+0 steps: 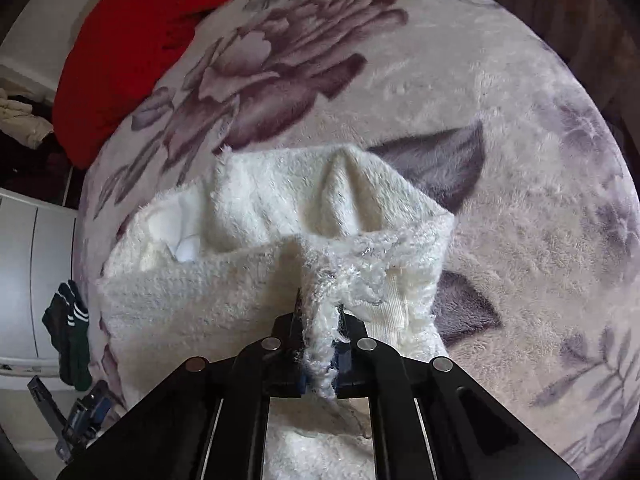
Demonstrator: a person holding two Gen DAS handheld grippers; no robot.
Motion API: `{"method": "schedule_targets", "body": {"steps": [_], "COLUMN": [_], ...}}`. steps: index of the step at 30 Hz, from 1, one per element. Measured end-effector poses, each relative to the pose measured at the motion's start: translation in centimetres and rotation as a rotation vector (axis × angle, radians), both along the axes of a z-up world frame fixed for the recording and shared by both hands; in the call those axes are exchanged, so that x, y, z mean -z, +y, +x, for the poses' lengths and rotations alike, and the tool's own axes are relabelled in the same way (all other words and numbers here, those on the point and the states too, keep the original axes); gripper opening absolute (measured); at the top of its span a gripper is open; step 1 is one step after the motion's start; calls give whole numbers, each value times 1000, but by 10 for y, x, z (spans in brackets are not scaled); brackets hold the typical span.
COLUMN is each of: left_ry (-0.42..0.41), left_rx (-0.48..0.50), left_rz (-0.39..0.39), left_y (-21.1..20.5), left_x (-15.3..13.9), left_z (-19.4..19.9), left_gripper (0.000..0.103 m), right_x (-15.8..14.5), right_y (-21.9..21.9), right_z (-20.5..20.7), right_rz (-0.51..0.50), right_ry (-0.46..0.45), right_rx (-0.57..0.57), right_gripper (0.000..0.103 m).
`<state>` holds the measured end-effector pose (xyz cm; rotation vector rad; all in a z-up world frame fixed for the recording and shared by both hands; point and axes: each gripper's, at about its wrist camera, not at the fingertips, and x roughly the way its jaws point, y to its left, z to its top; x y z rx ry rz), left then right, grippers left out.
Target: Fold large clothes
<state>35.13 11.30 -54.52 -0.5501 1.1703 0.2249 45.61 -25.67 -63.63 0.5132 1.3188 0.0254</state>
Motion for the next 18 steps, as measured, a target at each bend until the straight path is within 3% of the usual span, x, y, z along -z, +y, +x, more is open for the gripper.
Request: {"method": "schedule_targets", "body": {"steps": [1, 2, 3, 4, 5, 9, 12, 15, 16, 18], "left_ry": [6, 14, 15, 3, -17, -62, -55, 36, 73, 134], "left_rx": [1, 3, 6, 7, 16, 151, 290, 364, 379, 397], "left_rz": [-20, -37, -48, -53, -41, 79, 219, 366, 401, 388], "left_y": [0, 0, -1, -2, -3, -27, -55, -71, -73, -69], "left_x": [4, 7, 7, 2, -6, -33, -32, 0, 13, 43], "left_z": [2, 6, 10, 11, 17, 54, 94, 130, 138, 150], "left_gripper": [101, 101, 101, 101, 101, 101, 101, 101, 101, 103], "right_x": [15, 32, 38, 36, 27, -34, -64, -43, -25, 5], "right_y": [0, 1, 0, 1, -1, -5, 18, 60, 73, 88], "right_z": [4, 6, 7, 6, 3, -18, -23, 1, 10, 25], "right_rz": [15, 19, 5, -16, -34, -131, -100, 67, 88, 36], "right_ry": [70, 163, 211, 228, 207, 42, -94, -61, -14, 48], "right_rx": [-15, -23, -24, -14, 9, 157, 148, -6, -40, -80], "right_gripper": [14, 28, 35, 46, 48, 48, 48, 48, 48, 44]}}
